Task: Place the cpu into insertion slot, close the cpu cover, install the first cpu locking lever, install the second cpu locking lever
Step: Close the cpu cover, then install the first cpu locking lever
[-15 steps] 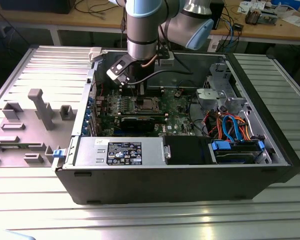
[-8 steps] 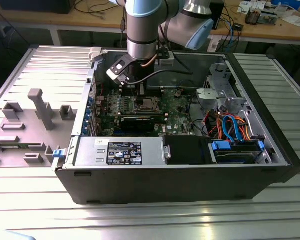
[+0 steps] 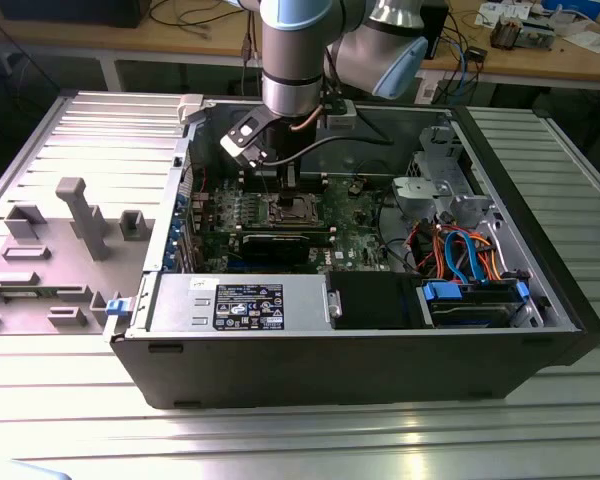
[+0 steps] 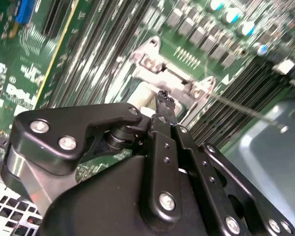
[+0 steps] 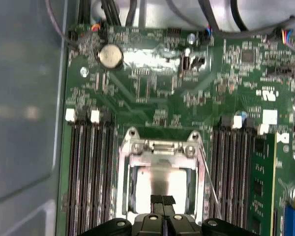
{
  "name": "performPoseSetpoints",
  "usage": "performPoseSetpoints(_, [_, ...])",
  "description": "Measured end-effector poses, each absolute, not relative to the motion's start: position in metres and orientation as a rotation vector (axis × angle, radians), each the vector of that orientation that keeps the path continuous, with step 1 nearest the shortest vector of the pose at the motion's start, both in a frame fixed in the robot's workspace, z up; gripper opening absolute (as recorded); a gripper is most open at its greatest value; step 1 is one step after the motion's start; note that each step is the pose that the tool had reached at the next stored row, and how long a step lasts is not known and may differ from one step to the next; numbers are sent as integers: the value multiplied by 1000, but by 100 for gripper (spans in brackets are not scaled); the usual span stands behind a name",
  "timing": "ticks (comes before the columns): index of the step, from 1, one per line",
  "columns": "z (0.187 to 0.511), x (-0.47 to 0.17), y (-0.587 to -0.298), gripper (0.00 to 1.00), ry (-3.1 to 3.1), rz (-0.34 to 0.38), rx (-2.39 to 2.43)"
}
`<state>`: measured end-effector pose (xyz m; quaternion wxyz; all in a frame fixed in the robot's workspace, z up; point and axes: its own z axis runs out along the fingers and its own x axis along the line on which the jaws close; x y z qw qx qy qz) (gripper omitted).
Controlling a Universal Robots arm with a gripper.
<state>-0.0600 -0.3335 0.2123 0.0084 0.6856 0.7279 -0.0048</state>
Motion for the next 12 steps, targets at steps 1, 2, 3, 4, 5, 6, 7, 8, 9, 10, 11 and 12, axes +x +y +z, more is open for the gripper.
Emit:
performPoseSetpoints(1, [212,-57,-334,11,2275,-15,2142])
performPoseSetpoints(2, [212,-55,-334,11,2275,-15,2142])
performPoseSetpoints(3, [212,-55,-334,11,2275,-15,2142])
performPoseSetpoints(4, [212,-54,-334,11,2275,-15,2142])
performPoseSetpoints(5, [212,-54,-334,11,2275,-15,2143])
performPoseSetpoints(6, [212,-54,-334,11,2275,-15,2142])
performPoseSetpoints(7, [212,-54,-334,11,2275,-15,2142])
performPoseSetpoints(8, [212,-54,-334,11,2275,-15,2142])
performPoseSetpoints(9, [212,-54,-334,11,2275,-15,2142])
performPoseSetpoints(10, [212,-54,-334,11,2275,-15,2142])
performPoseSetpoints(11, [212,-54,-334,11,2275,-15,2142])
performPoseSetpoints(12, [212,-54,-334,11,2275,-15,2142])
